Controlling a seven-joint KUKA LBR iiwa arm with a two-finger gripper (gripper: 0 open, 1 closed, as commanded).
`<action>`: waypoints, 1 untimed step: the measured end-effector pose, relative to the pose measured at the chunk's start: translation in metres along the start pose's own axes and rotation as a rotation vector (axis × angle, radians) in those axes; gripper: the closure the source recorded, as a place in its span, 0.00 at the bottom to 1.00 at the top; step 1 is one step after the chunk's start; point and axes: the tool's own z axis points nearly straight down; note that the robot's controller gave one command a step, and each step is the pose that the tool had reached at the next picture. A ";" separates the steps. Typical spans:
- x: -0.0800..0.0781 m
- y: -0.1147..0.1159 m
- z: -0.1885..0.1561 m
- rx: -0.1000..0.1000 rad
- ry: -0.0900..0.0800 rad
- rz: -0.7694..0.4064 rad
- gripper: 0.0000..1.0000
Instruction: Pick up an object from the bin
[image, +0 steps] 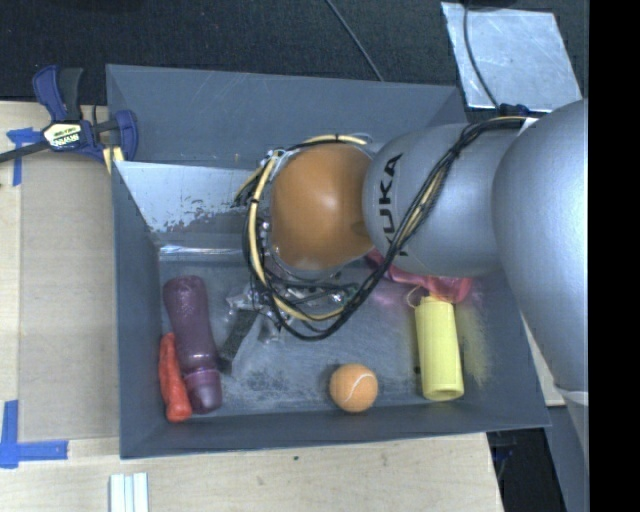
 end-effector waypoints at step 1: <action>0.001 0.000 -0.019 -0.002 0.001 0.003 1.00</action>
Offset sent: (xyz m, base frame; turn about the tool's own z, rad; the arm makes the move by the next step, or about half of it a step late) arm -0.0016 -0.0005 0.0594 0.0020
